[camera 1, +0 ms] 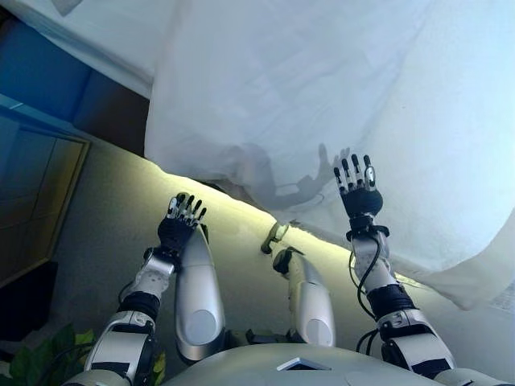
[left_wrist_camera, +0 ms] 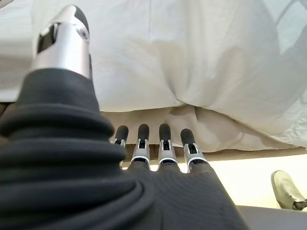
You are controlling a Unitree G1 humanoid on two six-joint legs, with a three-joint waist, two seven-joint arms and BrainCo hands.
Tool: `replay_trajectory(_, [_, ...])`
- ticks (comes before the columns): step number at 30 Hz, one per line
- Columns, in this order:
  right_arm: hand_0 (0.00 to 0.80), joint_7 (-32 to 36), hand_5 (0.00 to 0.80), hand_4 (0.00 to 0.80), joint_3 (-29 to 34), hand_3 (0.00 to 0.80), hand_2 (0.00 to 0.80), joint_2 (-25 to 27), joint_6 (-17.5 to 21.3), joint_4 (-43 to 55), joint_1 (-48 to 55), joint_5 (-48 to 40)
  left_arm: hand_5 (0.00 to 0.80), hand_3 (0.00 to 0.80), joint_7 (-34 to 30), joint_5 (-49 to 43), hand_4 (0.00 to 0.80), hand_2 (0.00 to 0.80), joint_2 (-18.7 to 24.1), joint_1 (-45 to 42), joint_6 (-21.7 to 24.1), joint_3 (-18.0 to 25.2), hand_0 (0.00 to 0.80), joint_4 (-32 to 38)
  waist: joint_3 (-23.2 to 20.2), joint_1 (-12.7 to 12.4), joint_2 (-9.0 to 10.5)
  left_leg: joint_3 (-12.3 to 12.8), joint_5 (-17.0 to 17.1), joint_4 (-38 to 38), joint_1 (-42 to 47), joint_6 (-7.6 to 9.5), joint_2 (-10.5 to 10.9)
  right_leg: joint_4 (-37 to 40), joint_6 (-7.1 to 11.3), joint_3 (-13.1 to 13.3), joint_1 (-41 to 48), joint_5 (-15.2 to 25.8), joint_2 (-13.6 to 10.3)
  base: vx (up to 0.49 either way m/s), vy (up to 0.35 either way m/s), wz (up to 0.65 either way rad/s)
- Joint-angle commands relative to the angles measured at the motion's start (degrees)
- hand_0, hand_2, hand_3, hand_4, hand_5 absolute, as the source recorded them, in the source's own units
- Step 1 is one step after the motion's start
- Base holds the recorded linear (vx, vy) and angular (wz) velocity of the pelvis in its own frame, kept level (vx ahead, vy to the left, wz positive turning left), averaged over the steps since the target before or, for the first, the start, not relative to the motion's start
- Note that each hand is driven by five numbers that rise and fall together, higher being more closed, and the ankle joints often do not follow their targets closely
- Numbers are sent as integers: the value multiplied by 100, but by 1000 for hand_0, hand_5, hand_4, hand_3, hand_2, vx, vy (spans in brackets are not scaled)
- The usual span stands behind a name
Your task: Make the bed neatly
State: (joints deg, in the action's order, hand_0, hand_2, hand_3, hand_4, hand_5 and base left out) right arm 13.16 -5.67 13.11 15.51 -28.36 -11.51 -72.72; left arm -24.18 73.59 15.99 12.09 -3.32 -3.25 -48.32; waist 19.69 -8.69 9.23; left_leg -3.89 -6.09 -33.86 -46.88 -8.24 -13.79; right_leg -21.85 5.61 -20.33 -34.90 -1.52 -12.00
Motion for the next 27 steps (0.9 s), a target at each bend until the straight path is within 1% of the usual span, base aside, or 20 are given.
replay_trajectory(1, [0,18,0,0,255,0,0,436,389,438,161,-169,0,0,-153,123,0,0,-146,-255,-249,-245,0,-198,-183,-46,-68,-220,846,449,-428,144,193,-139,125,69,59,-184,-121,23,-29,9])
replay_trajectory(5, [0,-64,0,0,262,0,0,466,505,449,25,-114,0,0,-117,-35,0,0,-208,-261,-309,-325,0,-213,-174,-70,-104,-231,964,716,-410,146,260,-160,171,38,-140,-77,-168,5,-13,9])
replay_trajectory(9, [0,-218,0,0,286,0,0,535,477,479,-123,-85,0,0,-242,-121,0,0,-208,-181,-351,-356,0,-279,-134,-49,-139,-254,1023,805,-445,156,278,-341,163,81,-386,-49,-188,-15,10,7])
replay_trajectory(15, [0,-118,0,0,324,0,0,542,617,392,-143,-219,0,0,-157,-231,0,0,-167,-141,-279,-490,0,-250,-124,-60,-184,-199,1246,1382,-289,164,270,-200,221,-23,-376,80,-195,-1,-45,5])
replay_trajectory(18, [0,-129,0,0,364,0,0,553,737,428,-124,-175,0,0,-140,-371,0,0,-150,-195,-245,-462,0,-267,-149,-63,-238,-124,1322,1657,-64,156,277,-73,238,-66,-225,87,-200,10,-36,16])
replay_trajectory(20, [0,-90,0,0,387,0,0,594,799,399,-152,-216,0,0,-187,-490,0,0,-107,-180,-322,-396,0,-318,-198,-58,-302,-76,1323,1737,115,155,308,-35,257,-99,-84,70,-243,9,-16,16])
replay_trajectory(24, [0,-25,0,0,425,0,0,697,772,253,-256,-226,0,0,-230,-837,0,0,-90,-152,-441,-470,0,-380,-290,-44,-440,-58,1307,1790,301,170,332,-70,257,-98,18,38,-279,-16,24,8])
replay_trajectory(27, [0,-40,0,0,515,0,0,742,759,161,-344,-172,0,0,-235,-589,0,0,-138,-163,-486,-566,0,-527,-337,-27,-508,-8,1349,1943,408,183,342,0,276,-86,77,46,-301,-33,37,4])
